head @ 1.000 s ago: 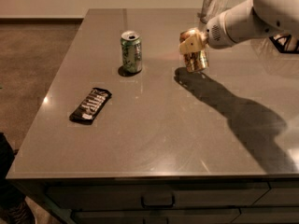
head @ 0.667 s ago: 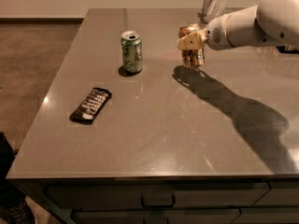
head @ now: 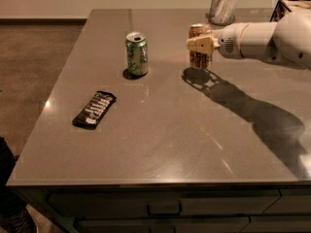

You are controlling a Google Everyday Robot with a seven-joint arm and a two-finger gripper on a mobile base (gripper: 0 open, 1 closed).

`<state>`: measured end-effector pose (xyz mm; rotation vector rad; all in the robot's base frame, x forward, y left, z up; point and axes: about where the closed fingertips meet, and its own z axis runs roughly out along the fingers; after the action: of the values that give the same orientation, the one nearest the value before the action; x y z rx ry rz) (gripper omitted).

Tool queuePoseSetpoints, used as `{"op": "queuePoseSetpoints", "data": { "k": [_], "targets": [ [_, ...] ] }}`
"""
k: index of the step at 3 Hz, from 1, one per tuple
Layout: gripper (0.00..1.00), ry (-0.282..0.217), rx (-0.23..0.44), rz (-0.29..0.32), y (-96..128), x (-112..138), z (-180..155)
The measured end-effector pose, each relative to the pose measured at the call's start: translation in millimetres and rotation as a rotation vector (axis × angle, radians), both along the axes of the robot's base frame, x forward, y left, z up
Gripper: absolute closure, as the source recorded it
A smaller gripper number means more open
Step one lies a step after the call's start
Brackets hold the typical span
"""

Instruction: Place orange can upright

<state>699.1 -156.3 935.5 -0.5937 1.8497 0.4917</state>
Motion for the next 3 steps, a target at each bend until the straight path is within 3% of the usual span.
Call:
{"op": "queuePoseSetpoints", "data": {
  "k": [3],
  "targets": [
    [0.98, -0.242, 0.041, 0.070, 6, -3, -21]
  ]
}}
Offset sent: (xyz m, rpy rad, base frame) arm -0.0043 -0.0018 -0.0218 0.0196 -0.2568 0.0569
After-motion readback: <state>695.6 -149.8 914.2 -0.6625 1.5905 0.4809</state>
